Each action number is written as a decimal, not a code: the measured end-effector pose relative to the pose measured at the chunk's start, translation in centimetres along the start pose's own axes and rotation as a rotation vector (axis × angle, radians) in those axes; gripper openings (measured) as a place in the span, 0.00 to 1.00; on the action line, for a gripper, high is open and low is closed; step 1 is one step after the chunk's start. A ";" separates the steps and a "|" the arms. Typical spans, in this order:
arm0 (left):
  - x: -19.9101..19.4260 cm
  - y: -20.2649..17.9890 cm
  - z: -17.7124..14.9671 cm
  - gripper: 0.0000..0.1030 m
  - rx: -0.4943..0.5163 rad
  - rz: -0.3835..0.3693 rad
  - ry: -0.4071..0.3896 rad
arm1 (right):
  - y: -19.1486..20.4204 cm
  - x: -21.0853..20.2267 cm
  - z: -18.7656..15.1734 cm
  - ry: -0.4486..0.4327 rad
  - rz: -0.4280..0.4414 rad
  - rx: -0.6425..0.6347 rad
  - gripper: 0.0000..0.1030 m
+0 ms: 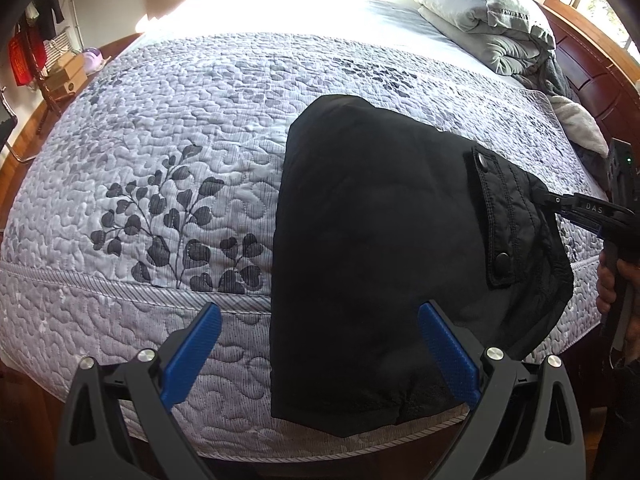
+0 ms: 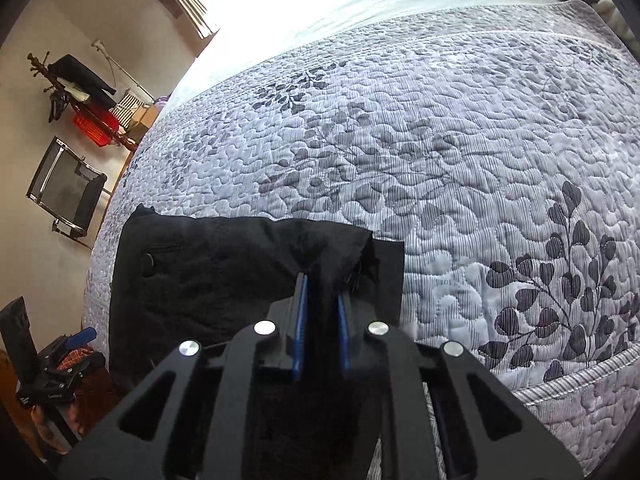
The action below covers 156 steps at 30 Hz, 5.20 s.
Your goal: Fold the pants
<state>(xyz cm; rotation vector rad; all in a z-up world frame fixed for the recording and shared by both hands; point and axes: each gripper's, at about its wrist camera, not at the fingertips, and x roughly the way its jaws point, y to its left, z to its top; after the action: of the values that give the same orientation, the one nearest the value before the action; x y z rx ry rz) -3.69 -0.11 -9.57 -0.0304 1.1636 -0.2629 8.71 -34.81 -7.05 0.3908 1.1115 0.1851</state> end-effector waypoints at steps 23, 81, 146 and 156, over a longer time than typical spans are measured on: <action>-0.2 -0.4 -0.6 0.96 -0.001 -0.011 0.011 | -0.6 -4.3 -10.9 0.041 0.118 0.058 0.32; 8.0 8.1 -2.6 0.96 -0.225 -0.691 0.325 | -8.0 -2.7 -11.9 0.099 0.359 0.283 0.88; 4.7 4.5 2.7 0.42 -0.283 -0.650 0.080 | 7.0 -3.2 -2.1 -0.078 0.266 -0.090 0.34; 7.2 6.6 8.6 0.42 -0.280 -0.614 0.015 | 6.7 1.5 6.0 -0.091 0.270 -0.103 0.35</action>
<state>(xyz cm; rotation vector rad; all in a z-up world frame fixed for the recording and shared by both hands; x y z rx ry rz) 8.06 3.76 -13.70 -0.6394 1.1760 -0.6389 15.05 -29.44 -3.31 0.4526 0.9527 0.4565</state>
